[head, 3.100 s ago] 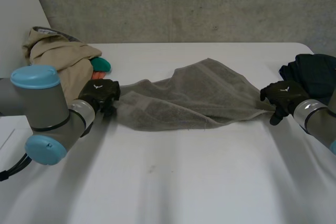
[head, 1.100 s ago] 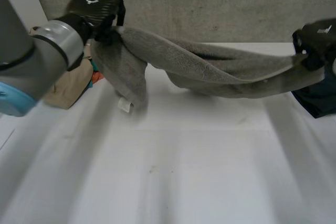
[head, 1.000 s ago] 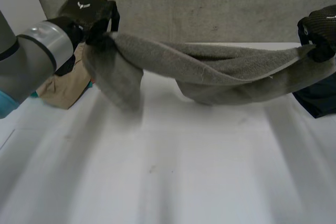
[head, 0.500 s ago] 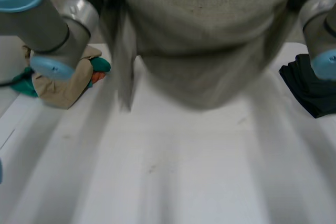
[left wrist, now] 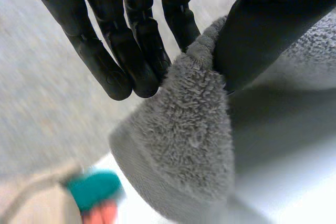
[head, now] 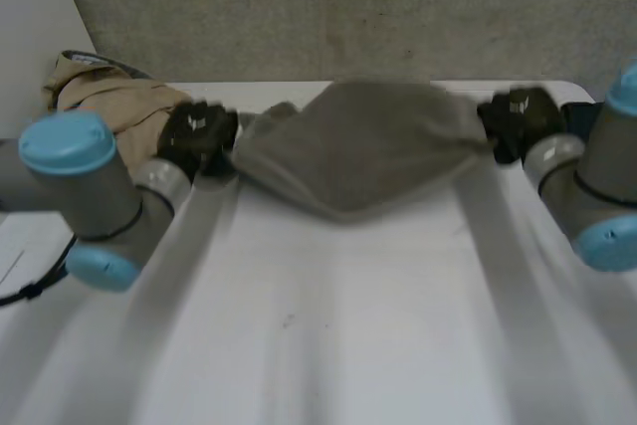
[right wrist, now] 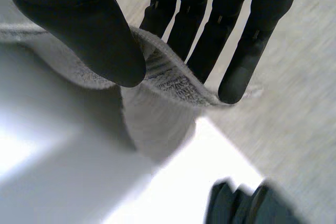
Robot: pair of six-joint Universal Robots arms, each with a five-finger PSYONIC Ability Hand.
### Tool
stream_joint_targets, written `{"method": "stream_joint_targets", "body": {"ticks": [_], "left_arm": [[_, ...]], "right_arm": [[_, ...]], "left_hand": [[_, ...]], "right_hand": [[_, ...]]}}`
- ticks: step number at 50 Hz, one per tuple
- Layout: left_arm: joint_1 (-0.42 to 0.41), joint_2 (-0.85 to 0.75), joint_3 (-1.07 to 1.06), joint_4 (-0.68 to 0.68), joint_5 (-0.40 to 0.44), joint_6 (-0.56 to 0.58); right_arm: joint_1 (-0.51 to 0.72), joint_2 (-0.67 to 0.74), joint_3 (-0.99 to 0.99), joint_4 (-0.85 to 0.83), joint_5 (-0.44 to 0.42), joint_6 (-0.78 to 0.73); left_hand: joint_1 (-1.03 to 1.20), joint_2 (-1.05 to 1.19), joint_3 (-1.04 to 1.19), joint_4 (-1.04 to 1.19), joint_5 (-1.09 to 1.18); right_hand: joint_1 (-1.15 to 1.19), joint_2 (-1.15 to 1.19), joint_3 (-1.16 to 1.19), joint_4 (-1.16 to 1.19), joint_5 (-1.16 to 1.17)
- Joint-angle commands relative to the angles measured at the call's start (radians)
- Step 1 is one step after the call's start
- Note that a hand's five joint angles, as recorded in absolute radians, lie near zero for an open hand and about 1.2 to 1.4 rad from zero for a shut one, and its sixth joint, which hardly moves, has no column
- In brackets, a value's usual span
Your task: Fold the laundry.
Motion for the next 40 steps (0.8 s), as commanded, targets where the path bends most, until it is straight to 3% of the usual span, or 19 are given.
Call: {"method": "stream_joint_targets", "body": {"ticks": [1, 4, 9, 15, 20, 27, 34, 37, 40], "left_arm": [[0.008, 0.113, -0.186, -0.084, 0.047, 0.087], [0.008, 0.177, -0.232, -0.208, 0.056, 0.139], [0.013, 0.346, -0.268, -0.54, 0.047, 0.24], [0.03, 0.498, -0.239, -0.777, 0.048, 0.331], [0.051, 0.514, -0.167, -0.713, 0.044, 0.324], [0.05, 0.29, -0.058, -0.509, 0.044, 0.308], [0.02, -0.014, 0.293, -0.417, 0.048, 0.337], [0.017, -0.043, 0.433, -0.383, 0.05, 0.334], [0.014, -0.06, 0.605, -0.229, 0.039, 0.308]], "right_arm": [[-0.047, -0.03, 0.104, 0.121, -0.016, -0.145], [-0.066, -0.098, 0.115, 0.255, -0.027, -0.226], [-0.148, -0.249, 0.085, 0.617, -0.055, -0.439], [-0.201, -0.346, 0.005, 0.897, -0.075, -0.582], [-0.198, -0.357, -0.038, 0.903, -0.101, -0.519], [-0.136, -0.184, -0.086, 0.764, -0.069, -0.483], [-0.053, 0.034, -0.318, 0.51, 0.062, -0.437], [-0.04, 0.049, -0.412, 0.38, 0.071, -0.369], [-0.034, 0.031, -0.501, 0.158, 0.073, -0.23]], "left_hand": [[0.249, 0.198, 0.206, 0.197, 0.261], [0.249, 0.198, 0.206, 0.197, 0.261], [0.249, 0.198, 0.206, 0.197, 0.261], [0.249, 0.198, 0.206, 0.197, 0.261], [0.249, 0.198, 0.206, 0.197, 0.261], [0.249, 0.198, 0.206, 0.197, 0.261], [0.249, 0.198, 0.206, 0.197, 0.261], [0.249, 0.198, 0.206, 0.197, 0.261], [0.249, 0.198, 0.206, 0.197, 0.261]], "right_hand": [[0.287, 0.216, 0.202, 0.195, 0.221], [0.287, 0.216, 0.202, 0.195, 0.221], [0.287, 0.216, 0.202, 0.195, 0.221], [0.287, 0.216, 0.202, 0.195, 0.221], [0.287, 0.216, 0.202, 0.195, 0.221], [0.287, 0.216, 0.202, 0.195, 0.221], [0.287, 0.216, 0.202, 0.195, 0.221], [0.287, 0.216, 0.202, 0.195, 0.221], [0.287, 0.216, 0.202, 0.195, 0.221]]}}
